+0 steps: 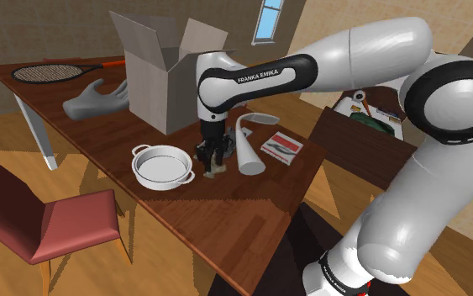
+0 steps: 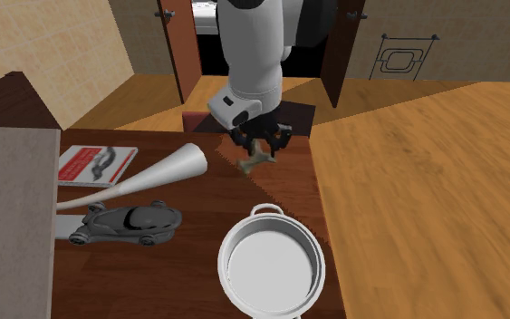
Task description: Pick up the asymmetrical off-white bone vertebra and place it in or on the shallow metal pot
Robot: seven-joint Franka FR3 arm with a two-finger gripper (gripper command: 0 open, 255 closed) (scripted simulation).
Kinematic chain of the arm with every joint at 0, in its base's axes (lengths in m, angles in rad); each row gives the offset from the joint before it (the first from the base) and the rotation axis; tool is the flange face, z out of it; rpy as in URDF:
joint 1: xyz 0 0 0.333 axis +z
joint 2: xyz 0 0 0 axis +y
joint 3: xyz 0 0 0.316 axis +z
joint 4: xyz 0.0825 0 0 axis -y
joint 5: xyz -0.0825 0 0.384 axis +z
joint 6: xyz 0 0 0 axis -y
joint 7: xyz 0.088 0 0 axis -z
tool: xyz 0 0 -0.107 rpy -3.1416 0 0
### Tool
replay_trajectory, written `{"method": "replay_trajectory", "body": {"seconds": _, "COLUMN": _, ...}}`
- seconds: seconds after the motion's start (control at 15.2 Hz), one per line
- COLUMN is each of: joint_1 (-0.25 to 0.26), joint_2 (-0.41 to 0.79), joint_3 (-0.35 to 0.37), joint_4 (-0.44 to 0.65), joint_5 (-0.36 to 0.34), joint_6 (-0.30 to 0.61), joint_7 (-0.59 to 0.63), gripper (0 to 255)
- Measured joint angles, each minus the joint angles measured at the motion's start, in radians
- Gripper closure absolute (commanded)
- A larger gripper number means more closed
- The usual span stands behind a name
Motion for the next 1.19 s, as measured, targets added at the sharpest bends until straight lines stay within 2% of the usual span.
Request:
{"method": "replay_trajectory", "body": {"seconds": 0.46, "joint_1": 0.026, "joint_2": 0.275, "joint_3": 0.004, "joint_4": 0.389, "joint_5": -0.036, "joint_6": -0.115, "joint_7": 0.045, "gripper": 255}}
{"method": "replay_trajectory", "body": {"seconds": 0.92, "joint_1": 0.072, "joint_2": 0.615, "joint_3": -0.003, "joint_4": 0.933, "joint_5": -0.071, "joint_6": -0.318, "joint_7": 0.071, "gripper": 255}}
{"method": "replay_trajectory", "body": {"seconds": 1.19, "joint_1": 0.076, "joint_2": 0.654, "joint_3": -0.005, "joint_4": 0.955, "joint_5": -0.075, "joint_6": -0.302, "joint_7": 0.072, "gripper": 255}}
